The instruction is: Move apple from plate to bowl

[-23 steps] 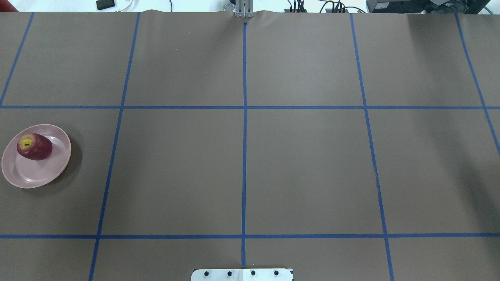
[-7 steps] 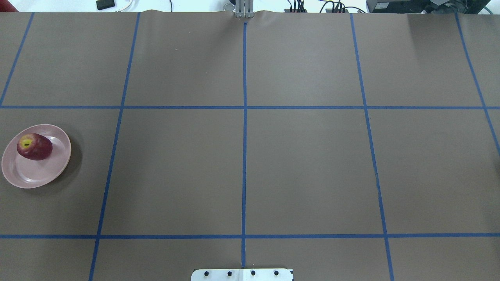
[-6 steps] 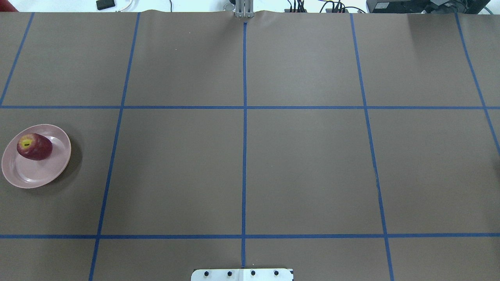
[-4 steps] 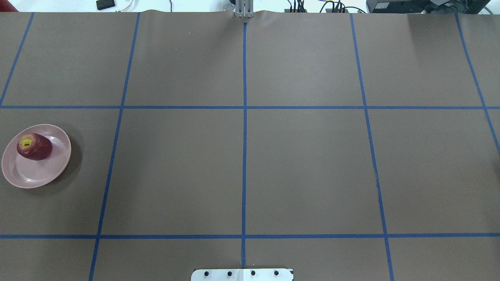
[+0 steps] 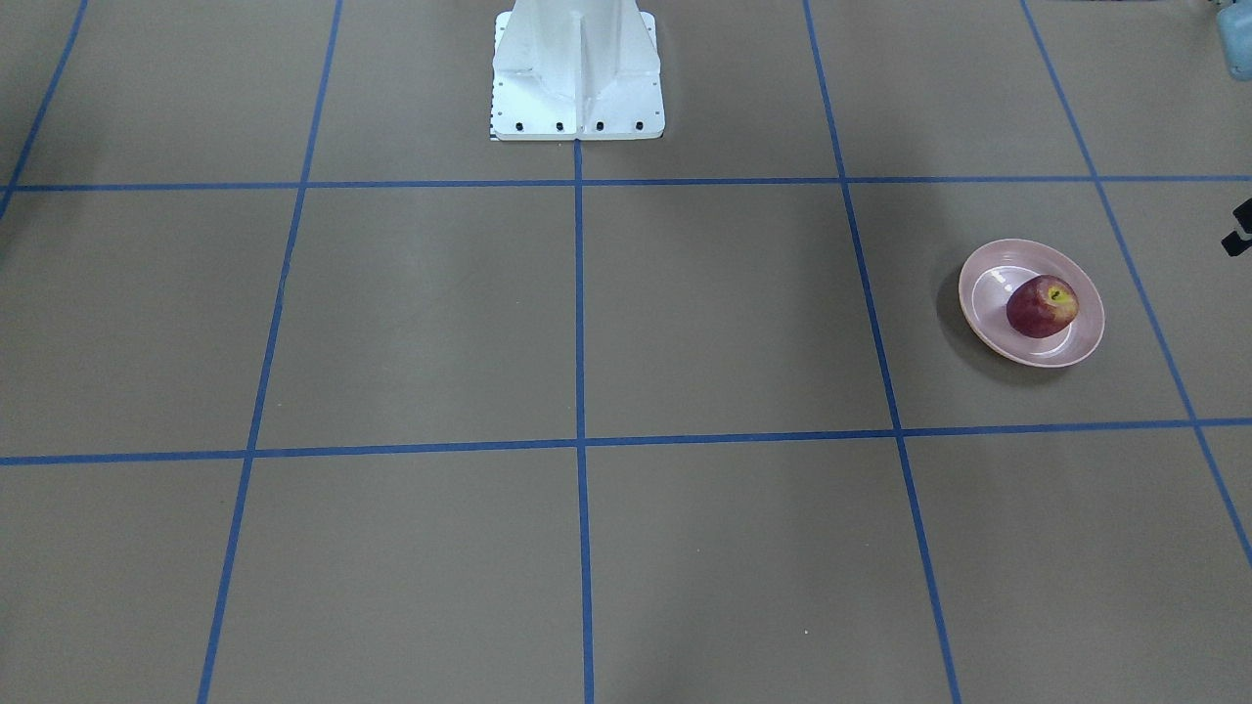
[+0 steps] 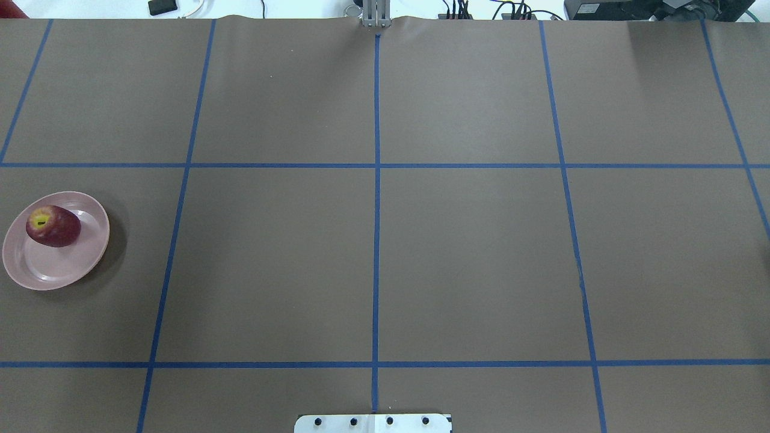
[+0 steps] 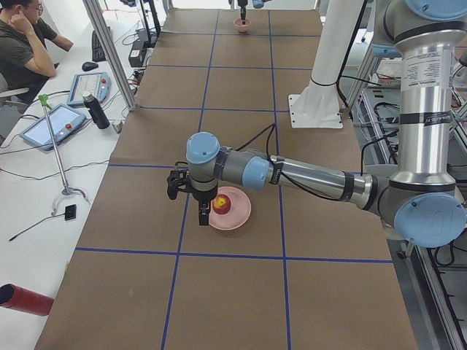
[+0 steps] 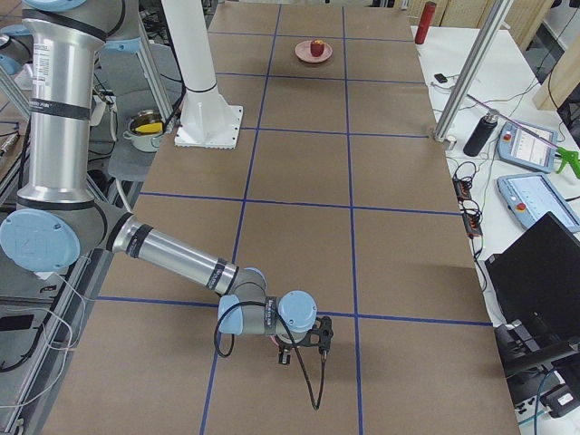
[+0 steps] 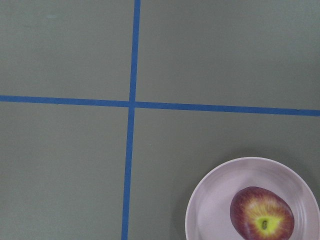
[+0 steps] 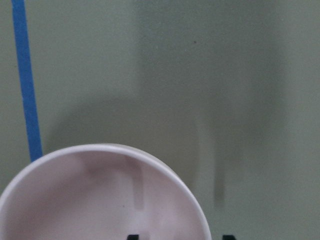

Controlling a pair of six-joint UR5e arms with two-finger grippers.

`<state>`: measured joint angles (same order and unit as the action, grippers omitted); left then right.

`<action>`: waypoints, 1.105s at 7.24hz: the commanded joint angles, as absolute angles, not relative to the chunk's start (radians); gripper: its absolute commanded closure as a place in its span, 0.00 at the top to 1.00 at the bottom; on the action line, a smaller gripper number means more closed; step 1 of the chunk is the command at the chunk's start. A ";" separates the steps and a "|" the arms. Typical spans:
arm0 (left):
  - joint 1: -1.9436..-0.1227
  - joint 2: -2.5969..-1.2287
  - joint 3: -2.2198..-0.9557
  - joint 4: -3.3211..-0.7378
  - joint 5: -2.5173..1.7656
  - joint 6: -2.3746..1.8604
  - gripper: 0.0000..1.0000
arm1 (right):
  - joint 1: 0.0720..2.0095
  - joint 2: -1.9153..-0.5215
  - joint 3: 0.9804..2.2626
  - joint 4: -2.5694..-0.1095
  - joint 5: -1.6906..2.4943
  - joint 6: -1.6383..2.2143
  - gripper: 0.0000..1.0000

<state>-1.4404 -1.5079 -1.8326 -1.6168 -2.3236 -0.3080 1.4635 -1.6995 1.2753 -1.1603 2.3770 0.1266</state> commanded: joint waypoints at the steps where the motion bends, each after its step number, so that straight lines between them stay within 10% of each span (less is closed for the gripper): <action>1: -1.440 -1.508 -1.833 -1.617 -2.322 -0.307 0.98 | 1.466 -1.703 1.328 -1.119 2.390 0.121 0.00; 8: -1.440 -1.508 -1.839 -1.618 -2.325 -0.308 0.98 | 1.295 -1.403 1.465 -1.117 2.543 0.800 0.00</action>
